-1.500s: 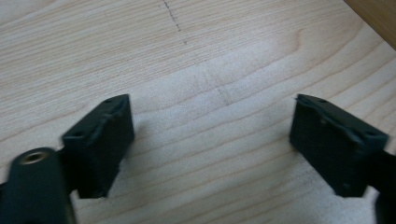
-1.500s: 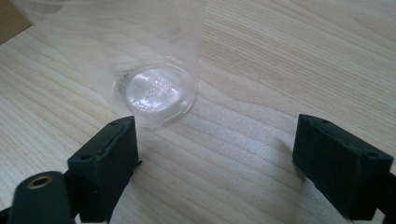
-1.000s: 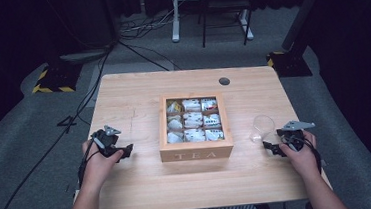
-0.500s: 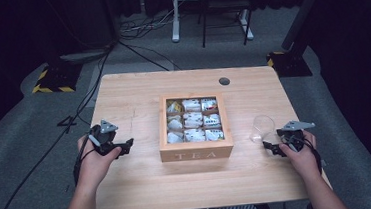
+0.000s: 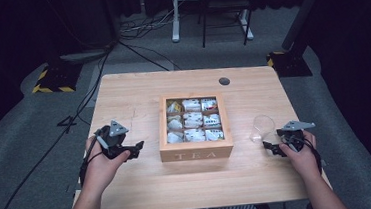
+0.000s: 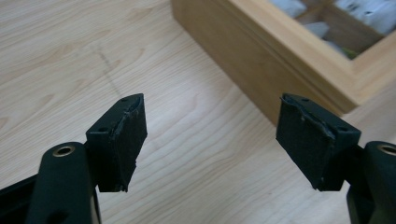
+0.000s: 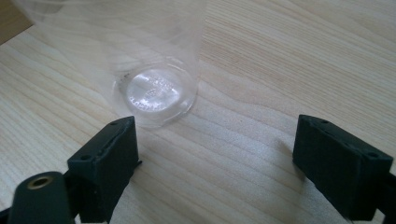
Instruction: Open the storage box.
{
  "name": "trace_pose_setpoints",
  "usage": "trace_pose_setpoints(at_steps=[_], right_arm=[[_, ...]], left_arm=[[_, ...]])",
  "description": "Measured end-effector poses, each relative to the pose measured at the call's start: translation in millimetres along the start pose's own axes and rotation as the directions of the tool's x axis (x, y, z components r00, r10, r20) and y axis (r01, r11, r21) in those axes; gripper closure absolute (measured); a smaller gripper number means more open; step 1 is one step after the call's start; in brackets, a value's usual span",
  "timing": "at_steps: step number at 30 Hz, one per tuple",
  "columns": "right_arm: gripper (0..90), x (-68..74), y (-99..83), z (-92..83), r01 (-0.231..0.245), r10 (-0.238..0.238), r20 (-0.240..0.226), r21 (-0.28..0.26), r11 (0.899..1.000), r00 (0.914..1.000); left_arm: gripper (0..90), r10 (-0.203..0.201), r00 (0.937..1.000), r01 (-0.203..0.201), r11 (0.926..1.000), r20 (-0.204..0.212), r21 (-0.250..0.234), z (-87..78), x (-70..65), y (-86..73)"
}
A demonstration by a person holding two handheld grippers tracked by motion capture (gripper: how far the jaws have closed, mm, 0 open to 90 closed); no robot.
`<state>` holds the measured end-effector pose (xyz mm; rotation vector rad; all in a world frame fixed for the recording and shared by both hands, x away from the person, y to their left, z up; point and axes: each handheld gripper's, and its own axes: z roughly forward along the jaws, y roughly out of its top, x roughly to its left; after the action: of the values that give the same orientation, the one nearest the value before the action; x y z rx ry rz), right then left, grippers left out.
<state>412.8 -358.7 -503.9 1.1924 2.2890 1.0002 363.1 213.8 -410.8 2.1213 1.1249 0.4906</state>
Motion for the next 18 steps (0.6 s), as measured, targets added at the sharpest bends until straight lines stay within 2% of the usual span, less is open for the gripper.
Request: trace_pose_setpoints(at_steps=[7, 18], right_arm=[[14.4, -0.1, 0.0, 0.0, 0.000, 0.000, -0.001, 0.000, 1.000, 1.0000], [14.4, -0.1, 0.0, 0.0, 0.000, 0.000, -0.001, 0.000, 1.000, 1.0000]], left_arm=[[25.0, 0.057, 0.9976, -0.056, 0.9982, 0.040, -0.019, -0.7, -22.2, 7.4], [24.8, 0.096, 0.9883, -0.091, 0.9948, 0.119, -0.046, 4.5, -43.0, 10.6]])
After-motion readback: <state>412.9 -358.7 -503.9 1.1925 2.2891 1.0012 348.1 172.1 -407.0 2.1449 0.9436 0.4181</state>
